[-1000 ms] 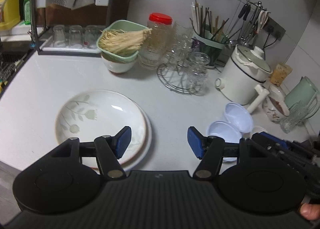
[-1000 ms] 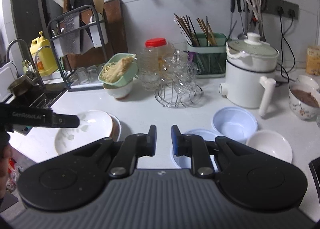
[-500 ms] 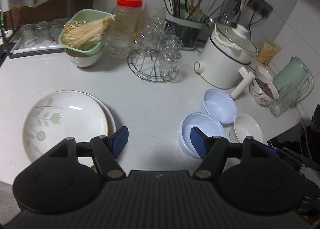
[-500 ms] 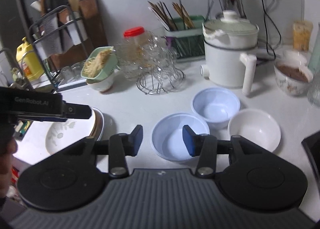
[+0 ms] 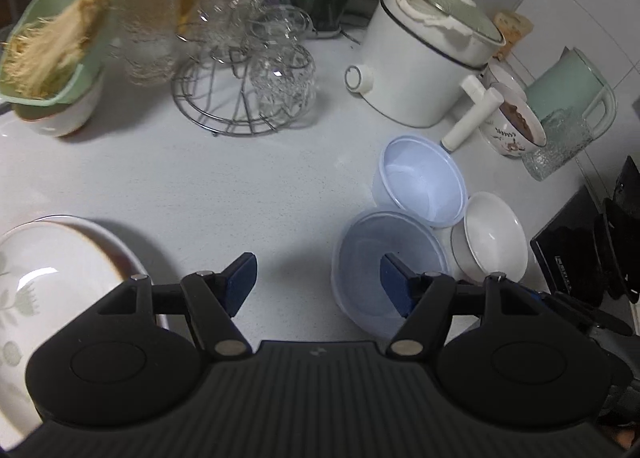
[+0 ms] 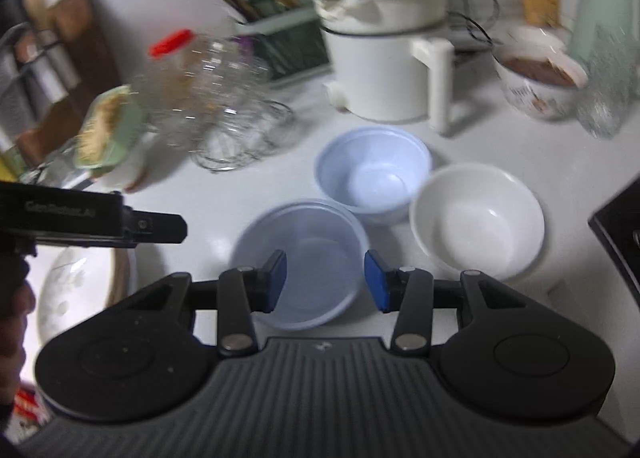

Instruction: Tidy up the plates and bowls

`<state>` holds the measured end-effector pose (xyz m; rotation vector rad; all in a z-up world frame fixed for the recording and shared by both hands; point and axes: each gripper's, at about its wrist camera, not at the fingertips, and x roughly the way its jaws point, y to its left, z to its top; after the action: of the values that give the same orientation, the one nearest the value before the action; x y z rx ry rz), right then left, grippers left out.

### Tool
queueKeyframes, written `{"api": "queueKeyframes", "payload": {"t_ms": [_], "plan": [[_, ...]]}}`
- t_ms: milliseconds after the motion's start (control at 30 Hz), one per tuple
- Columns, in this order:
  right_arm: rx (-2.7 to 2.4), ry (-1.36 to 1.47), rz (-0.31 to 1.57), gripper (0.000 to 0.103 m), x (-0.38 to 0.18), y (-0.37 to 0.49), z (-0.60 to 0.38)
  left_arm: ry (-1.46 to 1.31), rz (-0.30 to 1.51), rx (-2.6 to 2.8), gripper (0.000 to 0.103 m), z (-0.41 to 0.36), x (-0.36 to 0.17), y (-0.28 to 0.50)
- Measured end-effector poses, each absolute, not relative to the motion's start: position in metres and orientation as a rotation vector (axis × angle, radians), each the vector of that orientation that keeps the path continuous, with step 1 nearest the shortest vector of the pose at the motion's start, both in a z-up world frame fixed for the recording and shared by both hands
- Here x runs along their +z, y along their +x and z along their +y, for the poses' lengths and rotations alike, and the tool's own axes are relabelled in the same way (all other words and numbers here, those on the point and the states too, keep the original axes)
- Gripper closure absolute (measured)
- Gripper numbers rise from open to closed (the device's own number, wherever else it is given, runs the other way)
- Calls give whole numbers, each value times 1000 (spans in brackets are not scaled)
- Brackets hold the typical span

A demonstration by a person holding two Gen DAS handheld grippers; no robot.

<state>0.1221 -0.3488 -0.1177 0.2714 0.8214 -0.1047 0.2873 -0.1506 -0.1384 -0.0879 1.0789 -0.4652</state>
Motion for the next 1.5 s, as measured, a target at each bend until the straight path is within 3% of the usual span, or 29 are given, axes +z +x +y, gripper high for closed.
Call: {"api": "queueKeyframes", "payload": {"t_ms": [133, 300, 400, 600, 767, 1500], "plan": [[-174, 278, 844, 58, -131, 132, -352, -73, 1106, -513, 32, -159, -153, 301], [-216, 317, 863, 58, -147, 142, -359, -36, 1174, -576, 52, -172, -179, 312], [-231, 340, 881, 63, -157, 145, -361, -59, 1225, -592, 63, -176, -189, 316], [-266, 342, 904, 72, -169, 144, -364, -52, 1245, -613, 70, -183, -193, 315], [-245, 391, 908, 81, -173, 143, -366, -79, 1264, -616, 72, -182, -195, 313], [-26, 358, 906, 81, -156, 172, -316, -159, 1181, -470, 71, -123, -163, 299]]}}
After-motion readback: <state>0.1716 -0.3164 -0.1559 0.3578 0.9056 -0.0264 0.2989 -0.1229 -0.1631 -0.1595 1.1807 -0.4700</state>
